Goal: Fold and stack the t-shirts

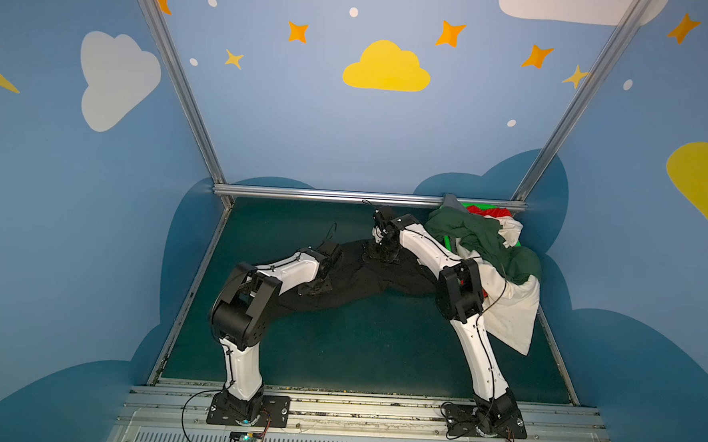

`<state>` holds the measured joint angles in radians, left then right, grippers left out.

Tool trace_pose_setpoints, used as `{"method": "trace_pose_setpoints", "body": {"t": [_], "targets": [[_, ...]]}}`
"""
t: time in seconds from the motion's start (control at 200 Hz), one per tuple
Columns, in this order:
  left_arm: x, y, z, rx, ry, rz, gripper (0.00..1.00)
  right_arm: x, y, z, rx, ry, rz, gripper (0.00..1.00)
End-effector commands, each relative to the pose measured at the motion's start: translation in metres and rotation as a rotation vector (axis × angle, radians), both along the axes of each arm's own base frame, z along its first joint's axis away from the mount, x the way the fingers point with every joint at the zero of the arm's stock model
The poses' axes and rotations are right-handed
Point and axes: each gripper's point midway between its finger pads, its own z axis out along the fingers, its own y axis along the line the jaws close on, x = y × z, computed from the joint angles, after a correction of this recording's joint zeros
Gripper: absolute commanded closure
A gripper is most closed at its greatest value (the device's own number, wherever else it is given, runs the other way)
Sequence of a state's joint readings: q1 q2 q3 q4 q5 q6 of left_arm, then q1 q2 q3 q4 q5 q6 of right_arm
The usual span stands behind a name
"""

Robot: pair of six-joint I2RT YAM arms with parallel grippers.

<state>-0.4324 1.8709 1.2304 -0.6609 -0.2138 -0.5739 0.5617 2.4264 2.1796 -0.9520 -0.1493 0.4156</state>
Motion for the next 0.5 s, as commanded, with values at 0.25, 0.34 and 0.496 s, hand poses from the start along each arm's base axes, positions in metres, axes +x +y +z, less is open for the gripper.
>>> {"method": "trace_pose_setpoints", "body": {"t": [0.25,0.34,0.496], "targets": [[0.080,-0.099,0.067,-0.185,-0.111,-0.355,0.00,-0.043,-0.112,0.108,0.066,-0.244,-0.269,0.09],[0.097,-0.129,0.059,-0.197,-0.074,-0.451,0.00,-0.070,-0.135,0.102,0.072,-0.222,-0.292,0.08],[0.128,-0.145,0.036,-0.109,-0.030,-0.521,0.00,-0.110,-0.164,0.090,0.055,-0.199,-0.333,0.09]]}}
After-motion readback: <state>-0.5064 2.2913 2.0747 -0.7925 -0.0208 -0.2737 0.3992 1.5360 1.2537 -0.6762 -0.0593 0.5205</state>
